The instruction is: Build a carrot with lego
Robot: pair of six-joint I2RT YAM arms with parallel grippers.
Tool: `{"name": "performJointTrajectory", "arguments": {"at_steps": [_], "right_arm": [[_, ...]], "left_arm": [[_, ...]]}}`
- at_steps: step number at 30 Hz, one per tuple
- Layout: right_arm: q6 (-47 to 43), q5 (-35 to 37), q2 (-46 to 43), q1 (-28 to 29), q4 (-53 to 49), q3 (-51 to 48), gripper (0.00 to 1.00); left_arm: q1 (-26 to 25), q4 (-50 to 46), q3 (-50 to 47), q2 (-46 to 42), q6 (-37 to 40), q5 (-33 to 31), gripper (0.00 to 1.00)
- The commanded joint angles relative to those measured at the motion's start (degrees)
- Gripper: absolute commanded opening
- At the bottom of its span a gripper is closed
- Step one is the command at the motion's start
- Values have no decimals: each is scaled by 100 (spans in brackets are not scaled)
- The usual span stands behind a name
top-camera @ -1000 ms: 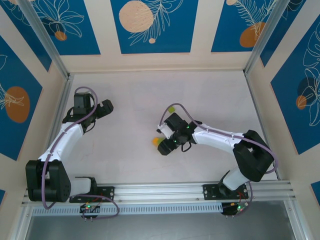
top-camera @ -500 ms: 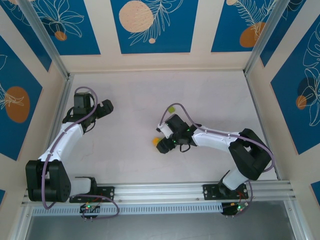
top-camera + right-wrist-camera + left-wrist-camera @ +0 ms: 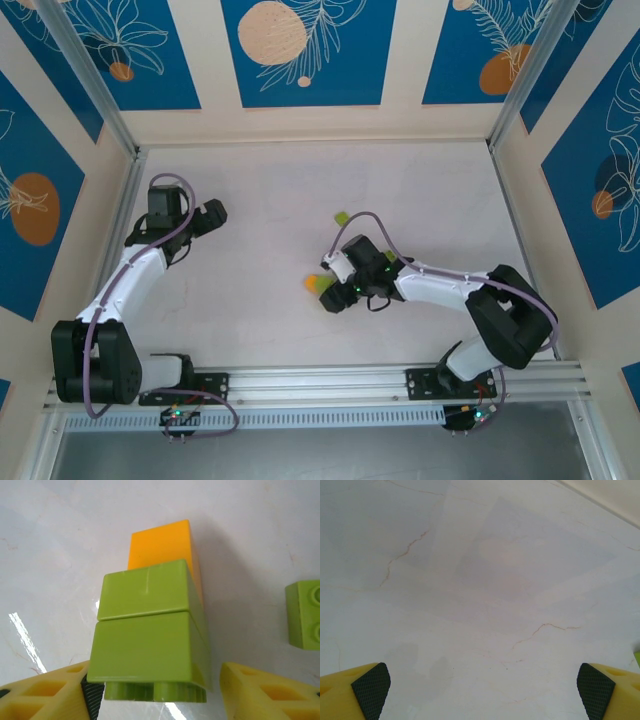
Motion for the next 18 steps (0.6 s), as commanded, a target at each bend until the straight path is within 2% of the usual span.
{"name": "performJointTrajectory", "arguments": {"at_steps": [1,6,18], "right_arm": [[-59,-316,-226,-88,231,-149,63],[-66,-394,-228,-111,284,-184,61],[-51,-403,-126,-109,193,-122,42]], "left_arm": [[81,-46,61,17,-7,114,98],[81,-25,61,13,-7,132,98],[81,-46,35,-66,-7,133,98]]}}
